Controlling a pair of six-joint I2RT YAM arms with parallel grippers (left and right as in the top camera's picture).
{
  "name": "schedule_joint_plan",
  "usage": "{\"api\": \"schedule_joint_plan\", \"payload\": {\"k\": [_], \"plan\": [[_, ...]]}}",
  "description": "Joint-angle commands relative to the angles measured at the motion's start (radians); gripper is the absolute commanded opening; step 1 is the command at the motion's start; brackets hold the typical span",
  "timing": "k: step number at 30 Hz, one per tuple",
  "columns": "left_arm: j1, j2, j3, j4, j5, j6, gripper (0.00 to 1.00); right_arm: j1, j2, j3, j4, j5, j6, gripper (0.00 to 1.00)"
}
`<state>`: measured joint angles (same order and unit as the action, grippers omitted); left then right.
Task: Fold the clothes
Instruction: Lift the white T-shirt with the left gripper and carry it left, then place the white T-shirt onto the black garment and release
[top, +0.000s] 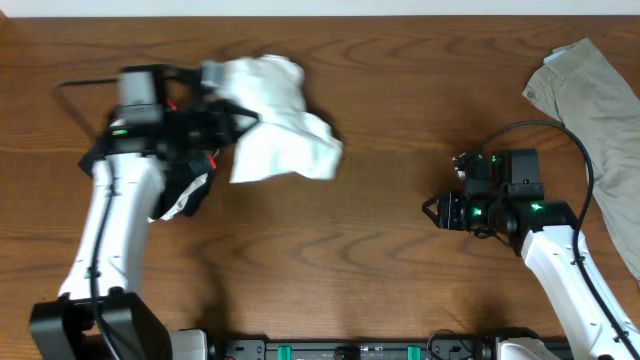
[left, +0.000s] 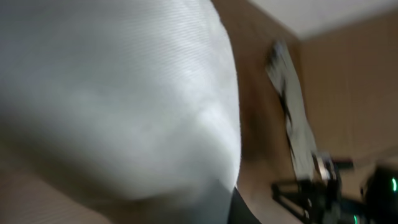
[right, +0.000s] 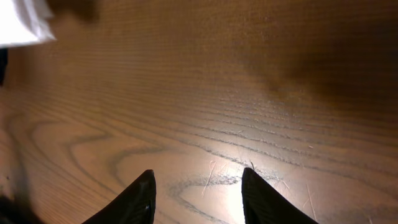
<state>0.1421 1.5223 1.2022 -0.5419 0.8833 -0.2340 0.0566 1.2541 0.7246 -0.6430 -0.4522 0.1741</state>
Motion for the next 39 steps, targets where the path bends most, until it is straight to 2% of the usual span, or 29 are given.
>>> {"api": "schedule_joint_plan", "payload": {"k": [1, 6, 10, 15, 19, 22, 23, 24, 33, 38, 39], "plan": [[0.161, -0.009, 0.018, -0.031, 0.014, 0.037, 0.06, 0.009, 0.008, 0.012, -0.008, 0.000, -0.003, 0.42], [0.383, -0.008, 0.018, -0.045, 0.022, 0.043, 0.06, 0.009, 0.008, 0.012, -0.014, 0.000, -0.003, 0.42], [0.491, -0.005, 0.010, -0.057, 0.014, 0.077, 0.06, 0.009, 0.008, 0.012, -0.011, 0.004, -0.003, 0.42], [0.534, 0.021, 0.001, -0.146, -0.195, 0.085, 0.08, 0.009, 0.008, 0.012, -0.005, 0.008, -0.003, 0.42], [0.536, 0.052, -0.002, -0.183, -0.283, 0.084, 0.16, 0.009, 0.008, 0.012, 0.000, 0.008, -0.003, 0.41], [0.538, 0.053, 0.001, -0.186, -0.291, 0.081, 0.52, 0.007, 0.008, 0.012, 0.001, 0.008, -0.003, 0.41], [0.541, 0.049, 0.006, -0.188, -0.290, 0.080, 0.86, 0.007, 0.008, 0.012, -0.001, 0.007, -0.003, 0.42], [0.546, 0.043, 0.014, -0.196, -0.291, 0.076, 0.98, 0.007, 0.008, 0.012, -0.002, 0.007, -0.003, 0.42], [0.614, -0.096, 0.170, -0.378, -0.289, 0.077, 0.98, 0.007, 0.008, 0.012, -0.001, 0.007, -0.003, 0.43], [0.524, -0.200, 0.190, -0.375, -0.204, 0.166, 0.98, 0.007, 0.008, 0.012, 0.016, 0.008, -0.003, 0.43], [0.491, -0.205, 0.190, -0.369, -0.212, 0.204, 0.91, 0.007, 0.008, 0.012, 0.022, 0.008, -0.003, 0.42]]}}
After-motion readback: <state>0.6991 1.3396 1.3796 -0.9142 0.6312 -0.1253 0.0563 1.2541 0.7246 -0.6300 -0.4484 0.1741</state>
